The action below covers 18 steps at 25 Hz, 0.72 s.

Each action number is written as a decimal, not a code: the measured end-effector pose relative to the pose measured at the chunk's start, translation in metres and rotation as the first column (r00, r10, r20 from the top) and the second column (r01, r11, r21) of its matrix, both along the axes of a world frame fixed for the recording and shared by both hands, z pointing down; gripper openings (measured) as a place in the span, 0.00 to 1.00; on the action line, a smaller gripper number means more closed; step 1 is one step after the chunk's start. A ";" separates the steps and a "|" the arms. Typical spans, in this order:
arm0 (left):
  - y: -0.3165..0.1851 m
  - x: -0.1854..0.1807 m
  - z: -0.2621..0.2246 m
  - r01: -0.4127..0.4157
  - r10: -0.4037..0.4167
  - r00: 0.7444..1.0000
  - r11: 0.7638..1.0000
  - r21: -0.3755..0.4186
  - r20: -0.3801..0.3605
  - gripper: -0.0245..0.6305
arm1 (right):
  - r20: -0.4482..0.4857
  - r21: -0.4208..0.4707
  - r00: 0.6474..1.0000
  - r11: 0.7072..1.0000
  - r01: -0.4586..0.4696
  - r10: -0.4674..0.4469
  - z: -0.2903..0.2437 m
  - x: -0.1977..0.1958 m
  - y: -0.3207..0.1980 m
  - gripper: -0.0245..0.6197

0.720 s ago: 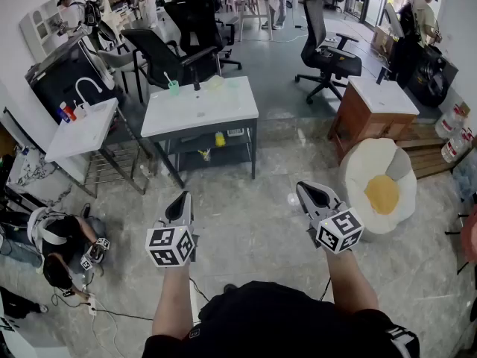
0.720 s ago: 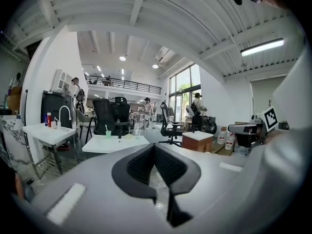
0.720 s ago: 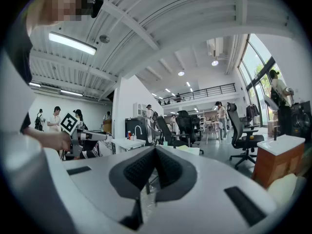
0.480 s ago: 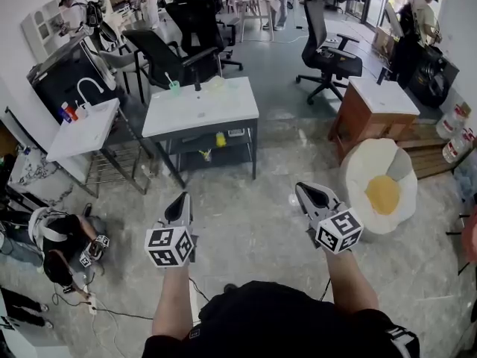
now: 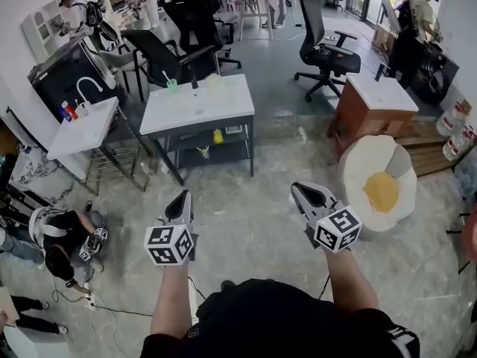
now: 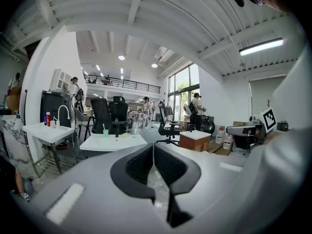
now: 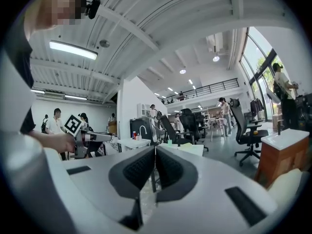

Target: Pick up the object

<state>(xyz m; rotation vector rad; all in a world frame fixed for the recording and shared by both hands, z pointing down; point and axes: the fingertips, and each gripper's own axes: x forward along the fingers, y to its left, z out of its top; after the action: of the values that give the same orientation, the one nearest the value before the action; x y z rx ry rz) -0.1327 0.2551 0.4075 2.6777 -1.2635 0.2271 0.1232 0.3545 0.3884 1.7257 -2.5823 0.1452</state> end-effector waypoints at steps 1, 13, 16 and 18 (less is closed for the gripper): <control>0.003 0.004 -0.001 -0.003 0.003 1.000 1.000 0.001 -0.003 0.06 | 0.002 -0.002 1.000 1.000 -0.004 0.004 0.000 0.003 0.002 0.06; 0.024 0.027 -0.010 0.006 -0.006 1.000 1.000 0.010 -0.018 0.16 | 0.029 0.003 1.000 1.000 0.007 -0.007 -0.004 0.027 0.014 0.24; 0.023 0.030 -0.009 0.006 -0.006 1.000 1.000 0.005 -0.015 0.20 | 0.034 -0.002 0.999 1.000 0.013 -0.013 -0.003 0.028 0.011 0.29; 0.023 0.031 -0.007 0.004 -0.004 1.000 1.000 0.000 -0.013 0.23 | 0.039 -0.004 0.999 1.000 0.014 -0.014 -0.003 0.030 0.010 0.33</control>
<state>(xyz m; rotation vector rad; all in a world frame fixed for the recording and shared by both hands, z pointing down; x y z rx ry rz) -0.1013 0.2782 0.4006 2.6725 -1.2647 0.2085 0.1528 0.3649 0.3858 1.7204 -2.6181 0.1853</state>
